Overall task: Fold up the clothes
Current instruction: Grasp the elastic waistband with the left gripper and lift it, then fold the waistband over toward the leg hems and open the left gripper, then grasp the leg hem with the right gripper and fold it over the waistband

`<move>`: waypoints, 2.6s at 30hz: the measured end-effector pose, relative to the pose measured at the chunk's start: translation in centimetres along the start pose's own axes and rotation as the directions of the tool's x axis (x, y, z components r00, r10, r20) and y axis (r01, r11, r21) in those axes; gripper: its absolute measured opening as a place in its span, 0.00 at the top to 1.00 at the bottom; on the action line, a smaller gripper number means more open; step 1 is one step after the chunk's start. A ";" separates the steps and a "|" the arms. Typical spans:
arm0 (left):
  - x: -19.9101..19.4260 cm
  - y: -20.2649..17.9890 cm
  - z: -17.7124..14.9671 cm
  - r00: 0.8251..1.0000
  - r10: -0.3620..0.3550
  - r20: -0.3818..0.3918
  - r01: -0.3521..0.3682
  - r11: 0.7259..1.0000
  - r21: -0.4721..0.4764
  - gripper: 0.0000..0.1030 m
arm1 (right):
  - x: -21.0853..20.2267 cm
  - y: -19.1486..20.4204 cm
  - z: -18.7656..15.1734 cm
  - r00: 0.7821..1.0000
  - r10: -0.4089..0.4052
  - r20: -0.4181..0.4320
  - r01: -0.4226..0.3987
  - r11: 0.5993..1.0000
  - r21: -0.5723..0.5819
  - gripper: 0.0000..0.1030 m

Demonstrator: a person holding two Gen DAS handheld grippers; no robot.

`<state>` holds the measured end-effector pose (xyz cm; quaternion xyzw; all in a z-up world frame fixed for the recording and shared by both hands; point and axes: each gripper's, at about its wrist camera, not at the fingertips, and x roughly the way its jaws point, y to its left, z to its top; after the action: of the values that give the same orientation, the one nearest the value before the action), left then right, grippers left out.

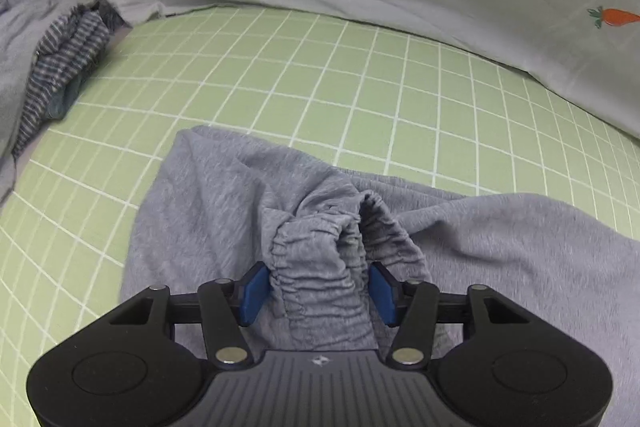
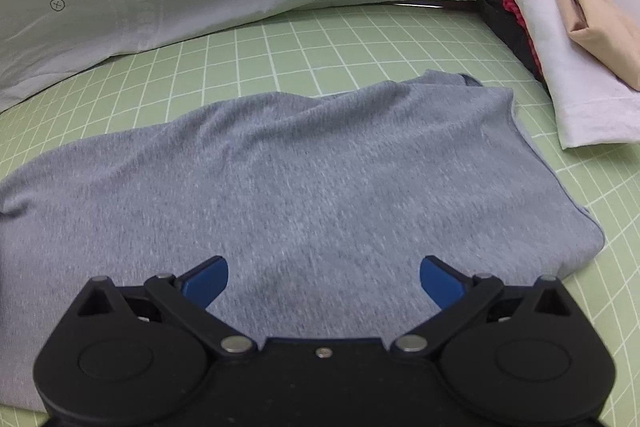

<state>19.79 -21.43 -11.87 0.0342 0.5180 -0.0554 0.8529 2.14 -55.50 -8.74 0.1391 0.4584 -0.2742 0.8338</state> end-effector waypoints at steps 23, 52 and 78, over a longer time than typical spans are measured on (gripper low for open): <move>-3.9 -4.1 -2.3 0.997 -0.080 0.023 0.076 0.987 0.139 0.15 | 0.0 -0.7 0.0 0.999 0.000 0.052 0.001 1.000 -0.012 0.00; 1.4 -3.9 -4.1 0.974 0.009 -0.228 0.005 0.998 0.063 0.00 | 6.5 -15.8 3.9 0.984 -0.074 0.163 0.074 0.997 0.003 0.00; -9.4 -1.9 -3.4 0.989 -0.149 -0.006 0.149 0.983 0.105 0.00 | 2.2 -10.0 4.1 0.974 0.035 0.224 -0.023 0.998 -0.055 0.88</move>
<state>12.26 -22.39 -5.09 0.0401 0.5145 -0.1465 0.8439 0.05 -66.35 -8.19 0.0922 0.3660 -0.2640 0.8876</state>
